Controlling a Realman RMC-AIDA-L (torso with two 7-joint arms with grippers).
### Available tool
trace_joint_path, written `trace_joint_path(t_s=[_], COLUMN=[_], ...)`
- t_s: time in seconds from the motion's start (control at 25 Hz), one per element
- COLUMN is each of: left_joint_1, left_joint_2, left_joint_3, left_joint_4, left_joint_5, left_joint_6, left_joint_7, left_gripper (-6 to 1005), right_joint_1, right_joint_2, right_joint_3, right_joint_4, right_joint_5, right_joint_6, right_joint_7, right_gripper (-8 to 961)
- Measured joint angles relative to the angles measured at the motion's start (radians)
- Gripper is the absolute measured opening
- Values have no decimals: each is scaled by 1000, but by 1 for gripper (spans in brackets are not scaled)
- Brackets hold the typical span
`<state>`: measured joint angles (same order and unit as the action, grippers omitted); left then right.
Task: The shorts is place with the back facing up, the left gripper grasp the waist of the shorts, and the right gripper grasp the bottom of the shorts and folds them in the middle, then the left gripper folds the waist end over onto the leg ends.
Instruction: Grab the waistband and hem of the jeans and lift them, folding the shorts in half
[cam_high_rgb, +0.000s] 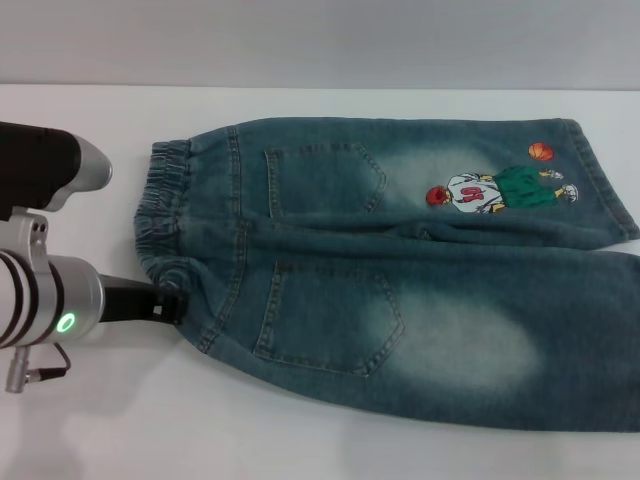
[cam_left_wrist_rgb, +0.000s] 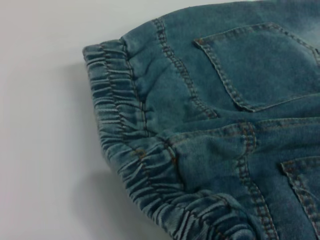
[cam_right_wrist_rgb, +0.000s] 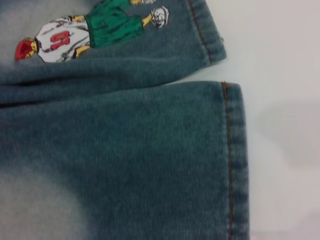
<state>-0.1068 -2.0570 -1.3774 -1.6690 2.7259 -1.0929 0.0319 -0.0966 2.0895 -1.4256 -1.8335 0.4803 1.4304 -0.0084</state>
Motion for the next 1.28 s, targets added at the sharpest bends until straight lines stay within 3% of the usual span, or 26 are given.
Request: trace_joint_path(t_s=[1.28], left_joint_1=[-25], left_joint_2=[-3], left_joint_3=[7], left_joint_4=[-1], left_joint_5=[-6], left_joint_6=[-6], left_joint_7=[10], left_gripper=[190], right_joint_1=[-21], right_joint_2=[1], right_joint_3=[-63], right_joint_4=[61], right_joint_5=[13], right_joint_6=[-54], right_joint_7=[16], right_gripper=[719])
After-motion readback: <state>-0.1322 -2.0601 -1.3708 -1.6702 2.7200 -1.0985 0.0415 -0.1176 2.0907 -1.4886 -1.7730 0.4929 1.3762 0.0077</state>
